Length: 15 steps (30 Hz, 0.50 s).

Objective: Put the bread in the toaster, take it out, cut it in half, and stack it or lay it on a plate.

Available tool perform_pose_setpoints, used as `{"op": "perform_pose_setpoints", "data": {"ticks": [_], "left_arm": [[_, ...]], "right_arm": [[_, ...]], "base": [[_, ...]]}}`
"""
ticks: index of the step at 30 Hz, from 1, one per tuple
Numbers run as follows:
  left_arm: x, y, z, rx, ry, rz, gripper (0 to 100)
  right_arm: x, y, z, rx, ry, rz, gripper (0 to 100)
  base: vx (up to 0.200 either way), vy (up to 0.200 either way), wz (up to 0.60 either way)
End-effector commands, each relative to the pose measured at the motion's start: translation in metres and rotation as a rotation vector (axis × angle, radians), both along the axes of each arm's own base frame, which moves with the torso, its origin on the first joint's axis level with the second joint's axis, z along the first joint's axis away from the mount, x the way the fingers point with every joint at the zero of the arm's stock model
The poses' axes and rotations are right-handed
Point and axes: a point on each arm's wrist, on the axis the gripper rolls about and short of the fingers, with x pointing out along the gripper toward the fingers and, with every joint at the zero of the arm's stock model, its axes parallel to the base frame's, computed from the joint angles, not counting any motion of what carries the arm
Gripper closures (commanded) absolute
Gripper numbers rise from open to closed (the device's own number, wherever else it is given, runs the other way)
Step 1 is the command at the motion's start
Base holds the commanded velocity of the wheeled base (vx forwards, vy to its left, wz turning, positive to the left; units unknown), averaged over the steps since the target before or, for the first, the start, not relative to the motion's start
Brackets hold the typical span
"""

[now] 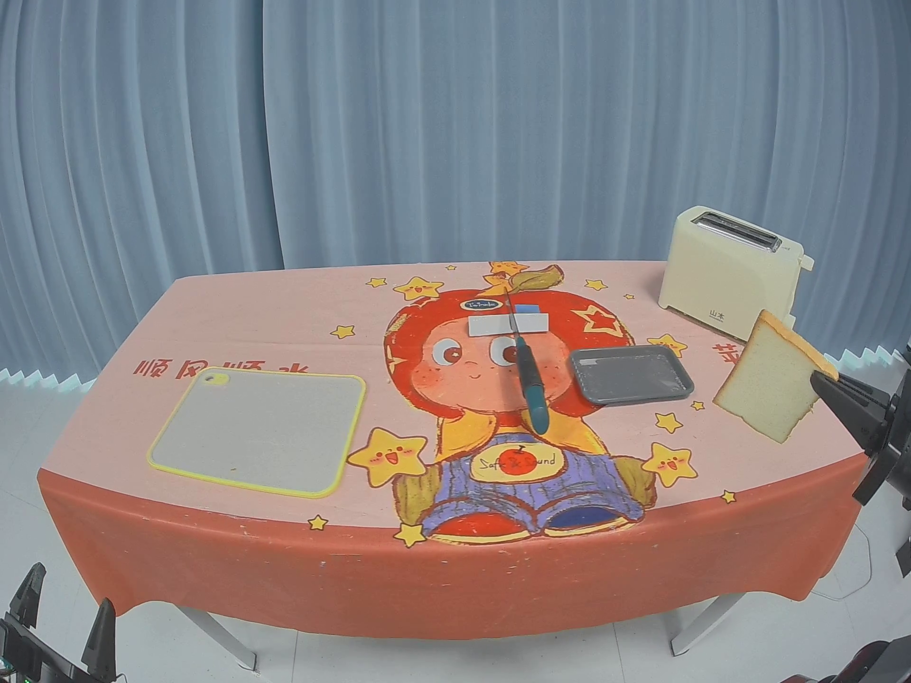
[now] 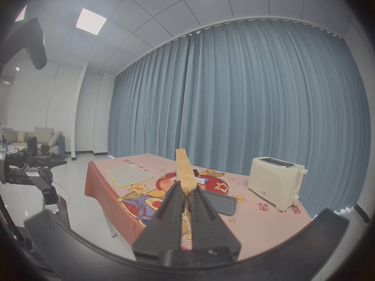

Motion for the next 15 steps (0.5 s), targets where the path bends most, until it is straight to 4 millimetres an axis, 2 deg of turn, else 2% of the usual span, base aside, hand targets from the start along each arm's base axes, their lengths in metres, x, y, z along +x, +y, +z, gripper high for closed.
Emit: {"op": "perform_pose_setpoints", "data": {"ticks": [1, 15], "left_arm": [[0.0001, 0.0000, -0.0052, 0.000, 0.001, 0.001, 0], [0.0001, 0.0000, -0.0052, 0.000, 0.001, 0.001, 0]], "right_arm": [[0.0001, 0.0006, 0.0000, 0.000, 0.000, 0.005, 100], [0.0000, 0.0008, -0.0005, -0.001, 0.002, 0.007, 100]], "base": [[0.000, 0.200, 0.00], [0.000, 0.200, 0.00]]}}
